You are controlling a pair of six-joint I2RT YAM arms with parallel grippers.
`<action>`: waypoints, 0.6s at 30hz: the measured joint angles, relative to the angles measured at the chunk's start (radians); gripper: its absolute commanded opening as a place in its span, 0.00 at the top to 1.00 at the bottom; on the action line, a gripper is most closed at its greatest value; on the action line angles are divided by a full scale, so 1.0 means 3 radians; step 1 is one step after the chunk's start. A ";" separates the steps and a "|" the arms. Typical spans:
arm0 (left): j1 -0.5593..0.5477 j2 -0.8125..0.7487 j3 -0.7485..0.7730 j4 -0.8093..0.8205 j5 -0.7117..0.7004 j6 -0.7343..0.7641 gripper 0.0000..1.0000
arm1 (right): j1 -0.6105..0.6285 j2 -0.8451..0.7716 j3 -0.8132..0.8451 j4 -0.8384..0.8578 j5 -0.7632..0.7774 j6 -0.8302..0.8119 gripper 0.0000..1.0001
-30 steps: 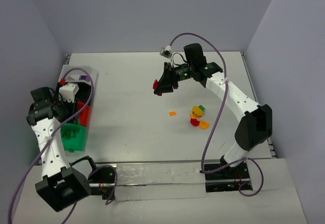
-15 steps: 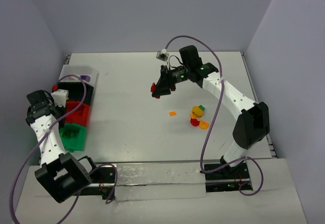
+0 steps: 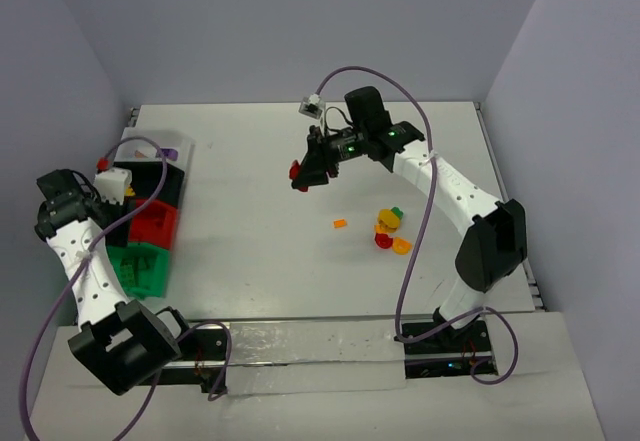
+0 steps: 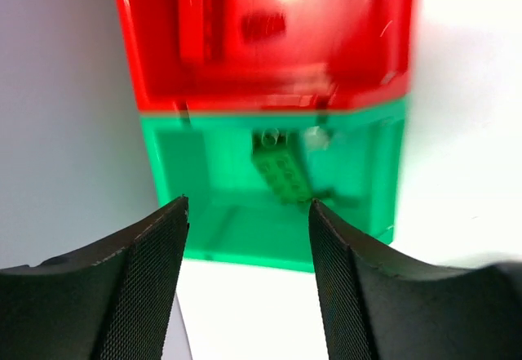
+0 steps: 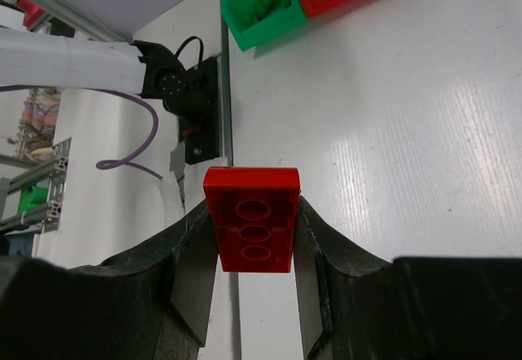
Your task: Sort the legos into containers by color
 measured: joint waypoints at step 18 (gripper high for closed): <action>-0.0759 0.0270 0.0772 -0.0293 0.4042 -0.0865 0.30 | 0.0360 0.0164 -0.0129 0.1388 -0.0430 0.1175 1.00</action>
